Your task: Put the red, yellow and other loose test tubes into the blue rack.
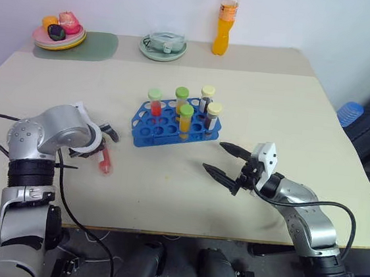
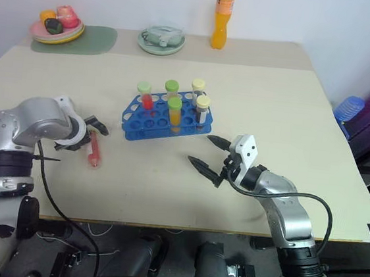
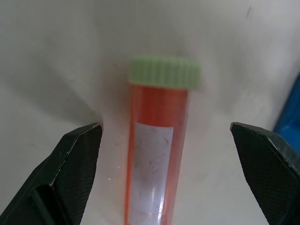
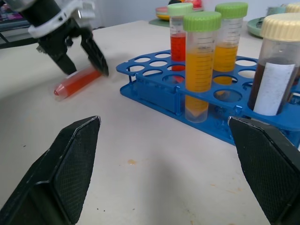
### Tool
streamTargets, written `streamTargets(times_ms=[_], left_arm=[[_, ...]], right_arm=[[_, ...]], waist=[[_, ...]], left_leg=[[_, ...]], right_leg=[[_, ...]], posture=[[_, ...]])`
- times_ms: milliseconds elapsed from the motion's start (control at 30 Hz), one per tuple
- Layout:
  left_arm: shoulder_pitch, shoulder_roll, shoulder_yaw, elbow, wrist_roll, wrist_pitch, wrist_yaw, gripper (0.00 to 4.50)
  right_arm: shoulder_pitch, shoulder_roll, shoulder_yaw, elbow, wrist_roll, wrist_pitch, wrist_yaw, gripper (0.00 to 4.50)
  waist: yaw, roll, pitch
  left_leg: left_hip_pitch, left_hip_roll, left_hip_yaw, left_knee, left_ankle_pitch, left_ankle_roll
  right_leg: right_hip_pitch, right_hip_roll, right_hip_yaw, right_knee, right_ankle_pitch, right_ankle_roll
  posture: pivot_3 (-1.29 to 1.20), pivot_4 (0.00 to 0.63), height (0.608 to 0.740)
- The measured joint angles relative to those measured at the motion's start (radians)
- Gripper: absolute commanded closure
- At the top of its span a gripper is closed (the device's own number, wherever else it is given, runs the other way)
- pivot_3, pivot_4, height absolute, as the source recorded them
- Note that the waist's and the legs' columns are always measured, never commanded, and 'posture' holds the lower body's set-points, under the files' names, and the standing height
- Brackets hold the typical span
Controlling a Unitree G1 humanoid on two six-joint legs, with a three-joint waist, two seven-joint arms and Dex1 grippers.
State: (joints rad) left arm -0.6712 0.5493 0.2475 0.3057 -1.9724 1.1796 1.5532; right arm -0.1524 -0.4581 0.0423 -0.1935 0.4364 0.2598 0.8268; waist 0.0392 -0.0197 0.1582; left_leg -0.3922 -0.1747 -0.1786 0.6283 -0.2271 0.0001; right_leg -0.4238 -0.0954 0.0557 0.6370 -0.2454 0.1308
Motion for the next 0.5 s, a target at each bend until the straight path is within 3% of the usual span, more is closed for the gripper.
streamTargets(times_ms=[67,233,500], left_arm=[[-0.010,0.018,-0.007,0.034,-0.001,0.028,-0.002,1.23],[-0.016,0.072,-0.035,0.089,-0.004,0.061,-0.019,3.66],[0.014,0.079,-0.028,0.049,-0.003,0.061,-0.053,3.75]], right_arm=[[0.003,0.000,-0.001,-0.011,0.000,0.005,-0.007,0.00],[0.020,0.000,-0.002,-0.037,0.000,0.021,-0.019,0.00],[0.020,-0.001,-0.006,-0.046,0.001,0.039,-0.028,0.00]], waist=[[0.000,0.000,0.000],[0.001,0.000,0.000],[0.000,0.001,-0.001]], left_leg=[[0.000,0.000,0.000,0.000,0.000,0.000],[0.000,0.000,0.000,0.000,-0.002,0.001],[0.000,0.000,0.000,0.000,-0.003,0.003]], right_leg=[[0.000,0.000,0.000,0.000,0.000,0.000],[0.000,0.000,0.000,0.001,0.000,0.000],[-0.001,0.000,0.000,0.001,0.000,0.000]], posture=[[0.00,0.150,0.740],[0.00,0.150,0.740],[0.00,0.150,0.740]])
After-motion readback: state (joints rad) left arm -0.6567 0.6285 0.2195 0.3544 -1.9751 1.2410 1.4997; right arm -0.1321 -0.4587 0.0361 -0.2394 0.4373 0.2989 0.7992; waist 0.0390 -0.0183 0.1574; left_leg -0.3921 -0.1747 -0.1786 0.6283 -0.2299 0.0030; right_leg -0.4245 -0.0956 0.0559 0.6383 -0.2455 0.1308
